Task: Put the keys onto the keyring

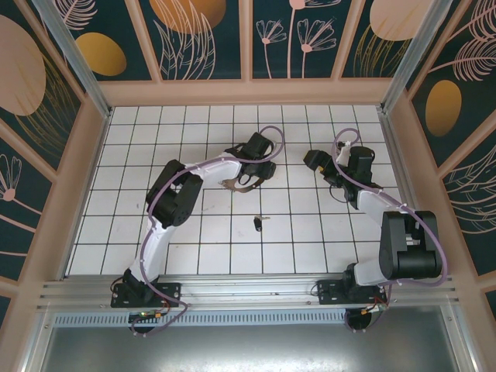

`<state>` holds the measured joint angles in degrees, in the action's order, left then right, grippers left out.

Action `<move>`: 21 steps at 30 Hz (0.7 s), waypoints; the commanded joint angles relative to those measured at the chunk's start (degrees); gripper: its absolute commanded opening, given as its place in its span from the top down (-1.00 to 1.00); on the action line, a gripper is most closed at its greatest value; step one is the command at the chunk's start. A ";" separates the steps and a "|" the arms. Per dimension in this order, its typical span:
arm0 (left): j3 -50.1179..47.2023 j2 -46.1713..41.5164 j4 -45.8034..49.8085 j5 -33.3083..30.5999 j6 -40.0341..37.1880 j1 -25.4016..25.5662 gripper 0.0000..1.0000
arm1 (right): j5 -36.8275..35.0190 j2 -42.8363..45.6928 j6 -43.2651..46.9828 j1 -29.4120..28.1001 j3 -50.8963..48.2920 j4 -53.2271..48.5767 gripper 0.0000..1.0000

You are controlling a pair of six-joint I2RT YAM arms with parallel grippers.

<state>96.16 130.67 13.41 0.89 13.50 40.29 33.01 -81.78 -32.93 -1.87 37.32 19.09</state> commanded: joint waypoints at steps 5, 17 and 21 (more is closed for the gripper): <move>3.26 2.97 1.44 -1.23 -1.80 0.00 0.20 | 0.04 1.61 1.46 -0.20 -0.34 -0.55 -0.90; 5.38 4.99 1.62 -2.29 -2.42 0.05 0.43 | -1.49 2.57 2.17 -0.20 -0.63 -1.72 -0.98; 5.05 4.51 1.62 -2.23 -2.64 -0.01 0.60 | -8.31 4.14 1.92 -0.52 -0.24 -4.92 -0.97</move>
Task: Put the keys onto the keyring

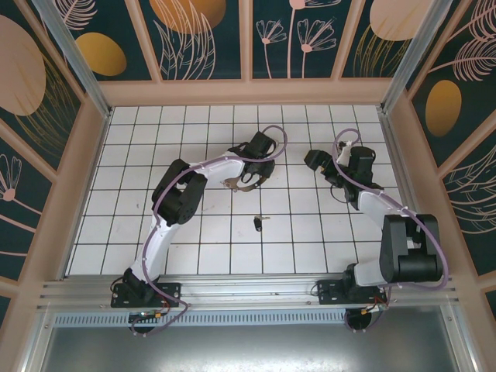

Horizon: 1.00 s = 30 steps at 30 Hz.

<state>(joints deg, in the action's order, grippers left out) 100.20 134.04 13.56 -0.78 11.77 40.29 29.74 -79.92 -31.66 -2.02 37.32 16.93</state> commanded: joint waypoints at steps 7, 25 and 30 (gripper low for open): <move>-0.26 -2.87 1.01 -1.02 -1.52 0.00 1.00 | -1.72 2.93 1.15 -0.38 0.12 -1.93 -0.83; -18.38 -25.91 -10.92 3.71 -9.99 -0.98 1.00 | 11.18 6.37 0.61 -1.85 -4.67 13.09 -0.45; -23.08 -32.47 -14.83 20.89 -10.11 -6.24 1.00 | 14.27 7.15 0.13 -2.35 -4.46 16.21 -0.44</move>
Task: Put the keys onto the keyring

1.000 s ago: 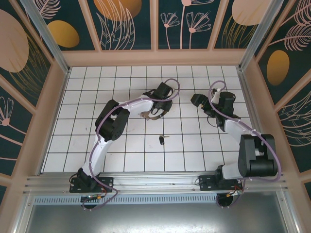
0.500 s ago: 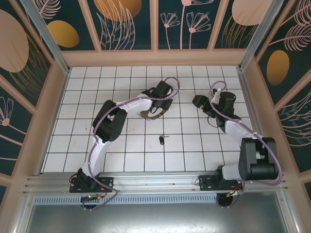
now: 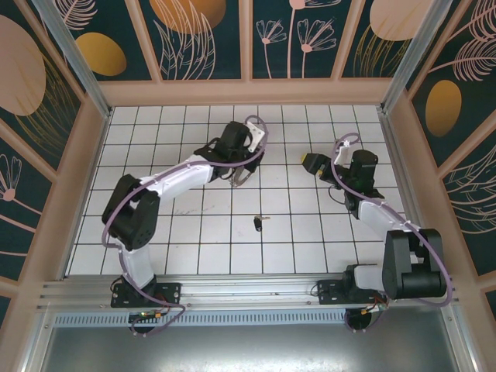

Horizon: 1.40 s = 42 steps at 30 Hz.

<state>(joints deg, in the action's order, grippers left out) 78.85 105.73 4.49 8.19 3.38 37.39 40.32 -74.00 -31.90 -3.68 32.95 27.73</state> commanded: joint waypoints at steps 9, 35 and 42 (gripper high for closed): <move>-3.50 -10.51 -6.96 28.30 -4.91 -7.38 1.00 | 5.15 -0.69 -1.96 -5.11 4.54 8.98 -0.38; -4.27 -11.53 -13.45 36.95 0.09 -9.17 1.00 | 8.76 -6.53 -14.76 -14.46 9.03 24.88 0.27; -4.14 -11.93 -5.58 20.17 -4.86 -9.18 1.00 | 5.21 -3.71 -9.65 -14.31 6.77 17.88 0.27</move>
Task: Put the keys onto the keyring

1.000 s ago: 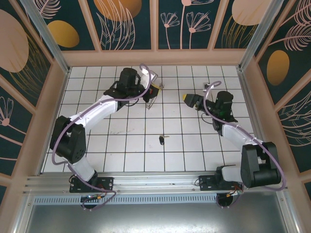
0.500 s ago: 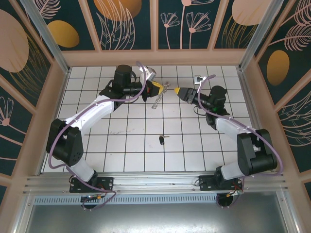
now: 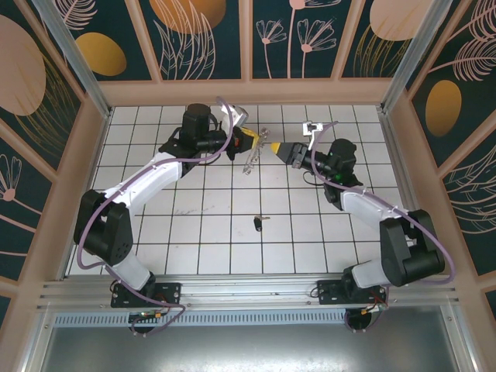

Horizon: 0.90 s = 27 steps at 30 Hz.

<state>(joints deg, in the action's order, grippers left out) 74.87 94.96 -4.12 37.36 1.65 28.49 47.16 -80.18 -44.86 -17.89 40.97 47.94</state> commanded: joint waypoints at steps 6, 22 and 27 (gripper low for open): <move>-1.92 -1.99 7.57 -23.49 -7.10 -0.28 1.00 | -2.94 3.41 4.30 0.49 -4.33 -3.34 0.27; -1.77 11.14 13.72 -26.56 -8.02 0.72 1.00 | -5.36 4.24 5.89 0.93 -9.48 -5.39 0.27; -1.93 14.97 11.91 -23.50 -7.19 2.40 1.00 | -6.01 4.43 6.27 0.90 -10.27 -6.24 0.27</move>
<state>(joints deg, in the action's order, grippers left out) 73.23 108.38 9.21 11.14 -6.00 29.65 41.82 -77.19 -40.34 -17.23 31.48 41.76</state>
